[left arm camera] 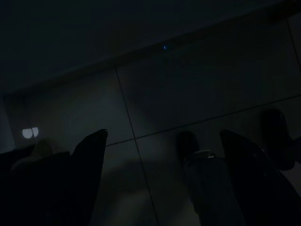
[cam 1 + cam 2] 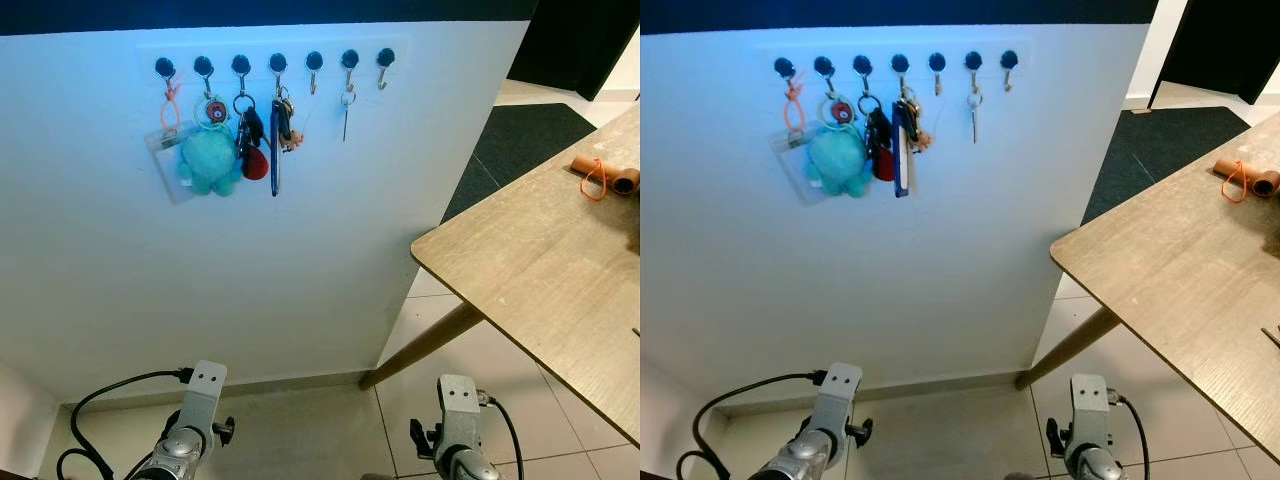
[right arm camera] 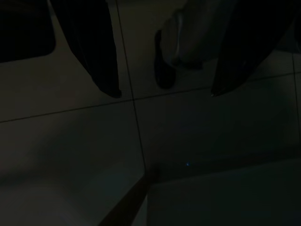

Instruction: Hang keys on a hook

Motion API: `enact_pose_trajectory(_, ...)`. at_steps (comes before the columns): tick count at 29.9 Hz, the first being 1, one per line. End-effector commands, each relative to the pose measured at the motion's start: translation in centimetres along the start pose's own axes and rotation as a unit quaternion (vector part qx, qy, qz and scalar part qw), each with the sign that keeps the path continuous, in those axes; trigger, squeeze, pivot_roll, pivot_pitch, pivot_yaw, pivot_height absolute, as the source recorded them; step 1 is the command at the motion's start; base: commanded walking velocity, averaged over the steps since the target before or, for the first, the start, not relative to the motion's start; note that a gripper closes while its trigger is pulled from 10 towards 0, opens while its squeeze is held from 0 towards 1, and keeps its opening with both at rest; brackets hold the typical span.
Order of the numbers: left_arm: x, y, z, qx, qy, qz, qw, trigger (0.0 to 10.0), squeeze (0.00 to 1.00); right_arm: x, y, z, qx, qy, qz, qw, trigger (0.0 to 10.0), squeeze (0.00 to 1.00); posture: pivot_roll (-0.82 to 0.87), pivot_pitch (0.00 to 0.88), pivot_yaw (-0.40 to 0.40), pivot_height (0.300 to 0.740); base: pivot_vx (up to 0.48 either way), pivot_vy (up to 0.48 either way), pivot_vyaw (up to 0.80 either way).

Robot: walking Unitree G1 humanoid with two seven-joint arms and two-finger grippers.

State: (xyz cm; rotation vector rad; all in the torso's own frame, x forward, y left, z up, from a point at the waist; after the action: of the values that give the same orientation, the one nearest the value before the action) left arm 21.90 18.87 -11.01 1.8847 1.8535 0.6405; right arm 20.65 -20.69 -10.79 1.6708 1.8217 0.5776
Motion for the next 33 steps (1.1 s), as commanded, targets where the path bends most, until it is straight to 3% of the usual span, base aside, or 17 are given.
enact_pose_trajectory(1,0.3,-0.6,-0.1,0.011,0.002,0.005,1.000,10.0,0.00,-0.4,-0.6,-0.1,0.011,-0.006,0.002,1.000,10.0,0.00,0.03,0.000,0.009,0.740,0.000,0.000,0.00)
enact_pose_trajectory(20,-1.1,-1.4,-0.2,0.014,-0.014,0.022,1.000,10.0,0.00,-1.6,-0.9,-0.3,0.020,-0.022,0.005,1.000,10.0,0.00,0.04,0.000,0.016,0.740,0.000,0.000,0.00)
enact_pose_trajectory(33,-0.1,-2.5,-0.4,0.026,0.000,0.025,0.999,10.0,0.00,-1.2,-0.8,-0.4,0.005,-0.021,0.023,1.000,10.0,0.00,0.02,0.000,0.015,0.740,0.000,0.000,0.00)
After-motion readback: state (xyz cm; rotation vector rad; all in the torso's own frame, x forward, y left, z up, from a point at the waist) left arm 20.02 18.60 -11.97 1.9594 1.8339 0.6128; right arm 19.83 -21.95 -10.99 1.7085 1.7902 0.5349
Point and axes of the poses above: a point about 5 cm out from each wrist's last joint towards the gripper, its own z axis pointing out of the wrist towards the gripper, its own y axis along the axis of the wrist's last joint, x = y × z, the point moved 4 cm from there along z, pointing out of the wrist towards the gripper, and after that the axes turned 10 degrees about -z, right-handed, at the moved point
